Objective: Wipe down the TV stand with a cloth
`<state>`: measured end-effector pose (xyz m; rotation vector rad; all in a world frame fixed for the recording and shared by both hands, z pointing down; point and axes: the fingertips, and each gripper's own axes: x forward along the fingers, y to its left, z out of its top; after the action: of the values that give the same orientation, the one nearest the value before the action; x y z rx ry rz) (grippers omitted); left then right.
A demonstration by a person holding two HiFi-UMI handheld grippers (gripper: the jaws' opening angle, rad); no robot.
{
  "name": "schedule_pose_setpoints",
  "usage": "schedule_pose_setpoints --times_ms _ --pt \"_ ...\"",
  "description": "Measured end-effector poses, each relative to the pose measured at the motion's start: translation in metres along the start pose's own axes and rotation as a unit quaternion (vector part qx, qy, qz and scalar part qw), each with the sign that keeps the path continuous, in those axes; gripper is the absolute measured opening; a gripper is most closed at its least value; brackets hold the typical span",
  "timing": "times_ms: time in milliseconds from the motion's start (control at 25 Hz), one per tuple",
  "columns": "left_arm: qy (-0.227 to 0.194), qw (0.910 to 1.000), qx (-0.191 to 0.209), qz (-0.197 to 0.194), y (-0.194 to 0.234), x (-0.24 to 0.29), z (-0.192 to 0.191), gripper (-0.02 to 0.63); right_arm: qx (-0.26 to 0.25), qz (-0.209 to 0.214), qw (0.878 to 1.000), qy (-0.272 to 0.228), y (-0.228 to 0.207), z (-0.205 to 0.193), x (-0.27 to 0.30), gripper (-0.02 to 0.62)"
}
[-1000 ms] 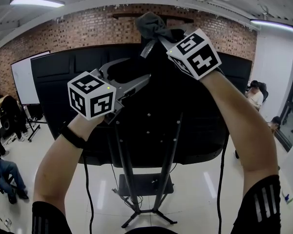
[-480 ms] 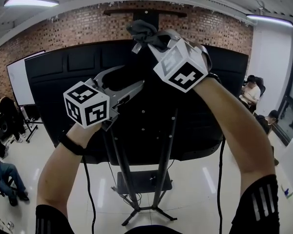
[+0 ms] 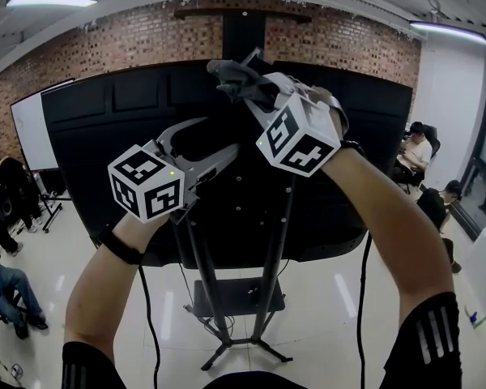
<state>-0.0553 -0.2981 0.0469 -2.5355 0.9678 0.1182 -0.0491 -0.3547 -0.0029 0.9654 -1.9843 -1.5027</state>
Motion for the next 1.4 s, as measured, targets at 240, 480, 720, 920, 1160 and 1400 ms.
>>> schedule_pose_setpoints --times_ms 240,480,720,920,1160,1400 --pt "-0.007 0.9999 -0.007 0.006 -0.009 -0.014 -0.011 0.314 -0.053 0.025 0.998 0.020 0.047 -0.009 -0.003 0.028" --pt "-0.008 0.9999 0.009 0.010 -0.022 -0.025 -0.024 0.314 -0.102 0.052 0.992 0.045 0.095 -0.029 -0.001 0.028" --pt "-0.003 0.9999 0.001 0.016 -0.032 -0.035 -0.047 0.314 -0.194 0.049 0.977 0.075 0.133 -0.039 0.000 0.028" --pt "0.011 0.9996 -0.003 0.024 -0.041 -0.044 -0.065 0.314 -0.210 0.059 0.971 0.093 0.162 -0.044 0.000 0.028" --pt "0.011 0.9994 -0.016 0.027 -0.051 -0.057 -0.093 0.314 -0.221 0.085 0.966 0.101 0.205 -0.054 0.002 0.028" --pt "0.015 0.9981 -0.045 0.039 -0.053 -0.071 -0.117 0.314 -0.241 0.094 0.959 0.117 0.239 -0.067 0.002 0.028"
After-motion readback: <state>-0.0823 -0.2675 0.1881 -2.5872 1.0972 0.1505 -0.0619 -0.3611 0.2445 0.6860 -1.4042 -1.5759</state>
